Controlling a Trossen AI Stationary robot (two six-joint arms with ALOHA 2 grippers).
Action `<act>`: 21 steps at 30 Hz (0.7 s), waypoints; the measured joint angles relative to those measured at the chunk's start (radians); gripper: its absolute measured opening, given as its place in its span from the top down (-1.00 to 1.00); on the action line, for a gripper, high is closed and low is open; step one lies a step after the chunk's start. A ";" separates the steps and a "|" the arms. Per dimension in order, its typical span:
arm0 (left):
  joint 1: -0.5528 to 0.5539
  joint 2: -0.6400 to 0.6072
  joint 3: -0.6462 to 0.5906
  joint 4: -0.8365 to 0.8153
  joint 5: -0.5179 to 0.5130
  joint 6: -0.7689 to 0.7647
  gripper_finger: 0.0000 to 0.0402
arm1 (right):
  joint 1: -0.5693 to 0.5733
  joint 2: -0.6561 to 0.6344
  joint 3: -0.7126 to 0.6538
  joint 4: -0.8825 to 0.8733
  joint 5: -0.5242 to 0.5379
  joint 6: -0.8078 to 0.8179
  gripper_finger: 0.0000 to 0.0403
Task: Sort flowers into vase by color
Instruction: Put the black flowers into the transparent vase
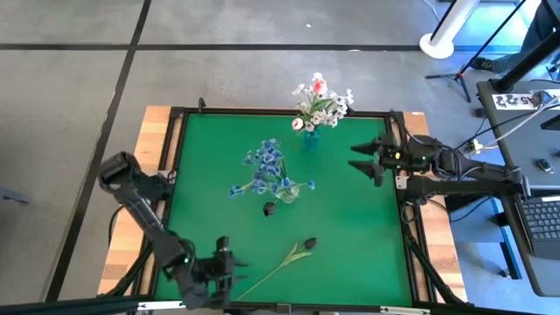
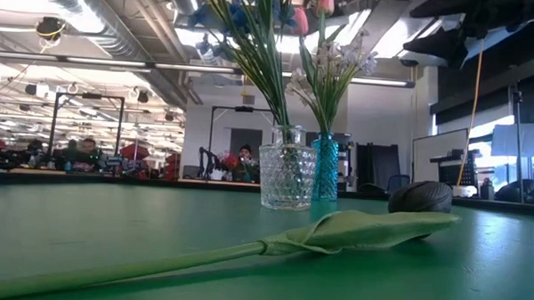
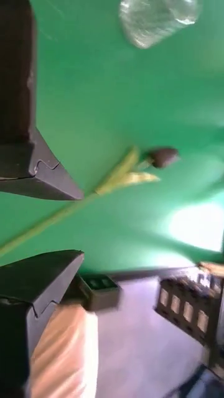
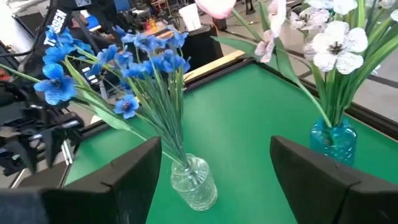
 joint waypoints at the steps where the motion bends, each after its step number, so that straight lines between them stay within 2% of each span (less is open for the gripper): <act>1: -0.004 0.010 0.011 0.016 -0.014 0.019 0.33 | 0.023 0.001 0.000 0.000 0.028 0.004 -0.48; 4: 0.016 0.067 0.032 0.060 -0.014 0.068 0.33 | 0.083 0.011 0.000 0.008 0.108 0.007 -0.48; 6: 0.052 0.118 0.045 0.061 0.024 0.074 0.33 | 0.116 0.021 0.000 0.013 0.153 0.007 -0.48; 10: 0.150 0.195 0.065 0.068 0.205 0.060 0.33 | 0.154 0.039 0.000 0.016 0.215 0.008 -0.48; 14: 0.246 0.257 0.078 0.099 0.422 0.024 0.33 | 0.162 0.064 0.000 0.016 0.221 0.008 -0.48; 18: 0.287 0.298 0.099 0.165 0.531 0.020 0.33 | 0.161 0.091 0.000 0.013 0.219 0.025 -0.48; 21: 0.293 0.326 0.131 0.162 0.553 0.020 0.33 | 0.161 0.114 0.000 0.014 0.218 0.026 -0.48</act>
